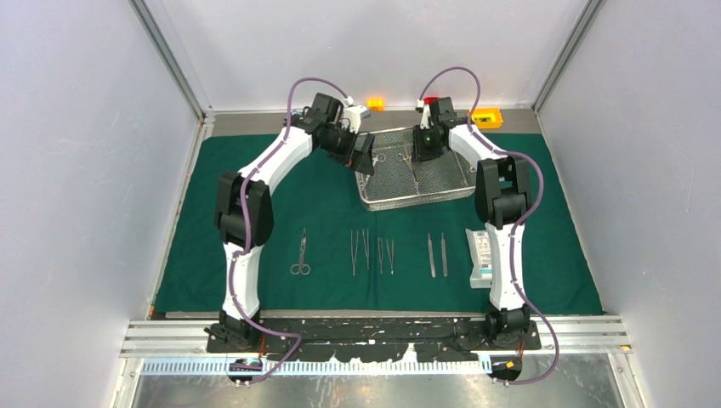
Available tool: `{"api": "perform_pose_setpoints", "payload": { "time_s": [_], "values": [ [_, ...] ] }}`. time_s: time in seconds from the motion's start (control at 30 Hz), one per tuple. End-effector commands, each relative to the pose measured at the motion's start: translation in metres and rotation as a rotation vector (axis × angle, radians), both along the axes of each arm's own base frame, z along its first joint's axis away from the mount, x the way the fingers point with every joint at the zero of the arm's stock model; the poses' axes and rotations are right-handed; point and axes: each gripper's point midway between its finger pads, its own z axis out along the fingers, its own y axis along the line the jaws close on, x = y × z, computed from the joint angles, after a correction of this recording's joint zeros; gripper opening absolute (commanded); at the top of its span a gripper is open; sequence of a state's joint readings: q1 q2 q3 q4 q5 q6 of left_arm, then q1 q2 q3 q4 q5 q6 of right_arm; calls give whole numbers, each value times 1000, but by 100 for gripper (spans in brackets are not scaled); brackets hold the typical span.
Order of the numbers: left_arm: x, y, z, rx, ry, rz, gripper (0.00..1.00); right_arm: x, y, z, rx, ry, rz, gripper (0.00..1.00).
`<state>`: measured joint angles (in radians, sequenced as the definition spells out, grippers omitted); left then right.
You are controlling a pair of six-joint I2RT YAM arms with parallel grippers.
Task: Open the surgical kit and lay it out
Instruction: Move the container from the surgical kit.
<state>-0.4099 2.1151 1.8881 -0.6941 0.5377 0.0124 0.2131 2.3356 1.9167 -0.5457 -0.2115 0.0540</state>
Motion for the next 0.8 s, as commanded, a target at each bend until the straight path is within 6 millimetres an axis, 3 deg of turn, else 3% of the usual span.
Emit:
{"api": "perform_pose_setpoints", "payload": {
  "time_s": [0.0, 0.77],
  "values": [
    [1, 4, 33, -21, -74, -1, 100, -23, 11, 3, 11, 40, 45, 33],
    [0, 6, 31, -11, -66, -1, 100, -27, 18, -19, -200, 64, 113, 28]
  ]
}}
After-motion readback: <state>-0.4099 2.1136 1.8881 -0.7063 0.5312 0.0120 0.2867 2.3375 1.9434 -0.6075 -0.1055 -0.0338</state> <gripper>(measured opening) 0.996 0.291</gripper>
